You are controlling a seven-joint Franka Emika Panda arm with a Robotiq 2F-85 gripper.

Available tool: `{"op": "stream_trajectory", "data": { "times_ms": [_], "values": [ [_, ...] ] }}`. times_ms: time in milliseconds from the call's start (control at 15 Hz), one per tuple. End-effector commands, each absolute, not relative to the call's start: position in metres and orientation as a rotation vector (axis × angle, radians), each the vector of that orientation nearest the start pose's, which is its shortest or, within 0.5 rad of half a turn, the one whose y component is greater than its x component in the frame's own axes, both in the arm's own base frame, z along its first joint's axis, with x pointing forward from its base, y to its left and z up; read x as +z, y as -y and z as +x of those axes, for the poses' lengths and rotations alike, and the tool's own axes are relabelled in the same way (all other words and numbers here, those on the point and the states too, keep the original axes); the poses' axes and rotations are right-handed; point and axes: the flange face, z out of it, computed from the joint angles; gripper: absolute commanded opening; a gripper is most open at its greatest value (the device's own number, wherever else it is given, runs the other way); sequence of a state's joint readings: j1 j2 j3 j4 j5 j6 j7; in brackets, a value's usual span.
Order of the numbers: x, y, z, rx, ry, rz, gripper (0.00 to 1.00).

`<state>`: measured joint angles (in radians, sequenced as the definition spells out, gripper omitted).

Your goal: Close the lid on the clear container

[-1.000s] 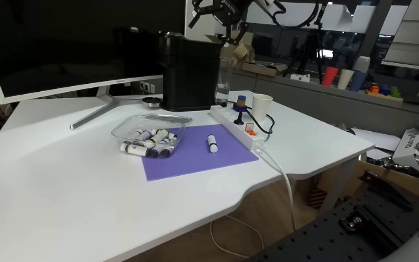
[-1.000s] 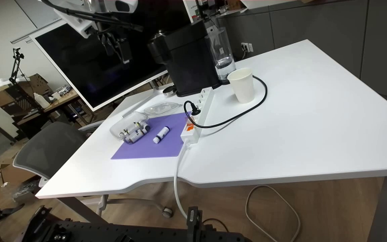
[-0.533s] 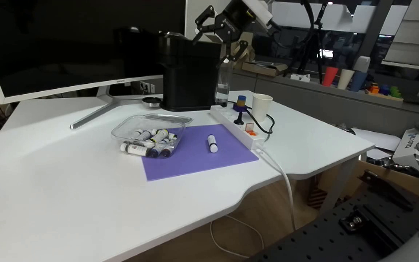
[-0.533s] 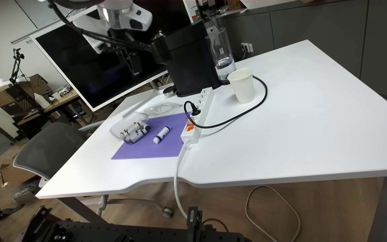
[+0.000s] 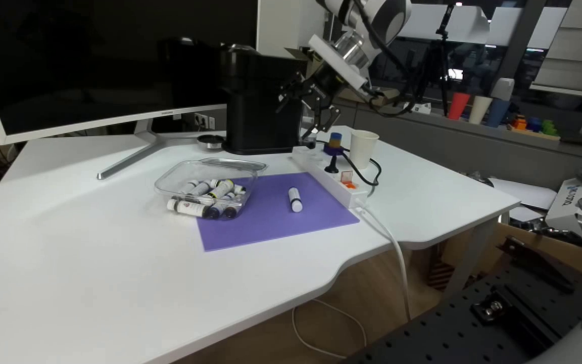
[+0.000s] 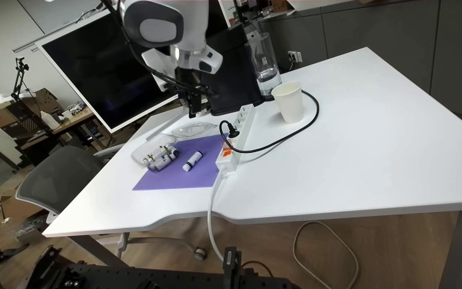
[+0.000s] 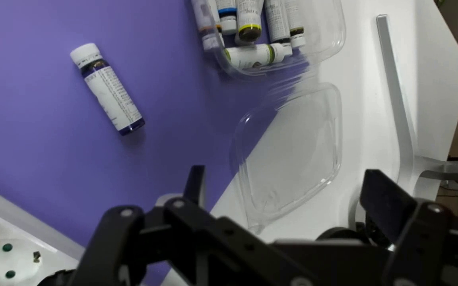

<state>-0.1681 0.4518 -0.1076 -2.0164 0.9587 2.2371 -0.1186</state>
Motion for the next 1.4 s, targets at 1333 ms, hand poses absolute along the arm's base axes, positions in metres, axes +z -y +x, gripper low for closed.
{"op": "stream_trajectory", "data": {
  "times_ms": [1333],
  "values": [
    [0.114, 0.081, 0.624, 0.178, -0.949, -2.326, 1.0]
  ]
}}
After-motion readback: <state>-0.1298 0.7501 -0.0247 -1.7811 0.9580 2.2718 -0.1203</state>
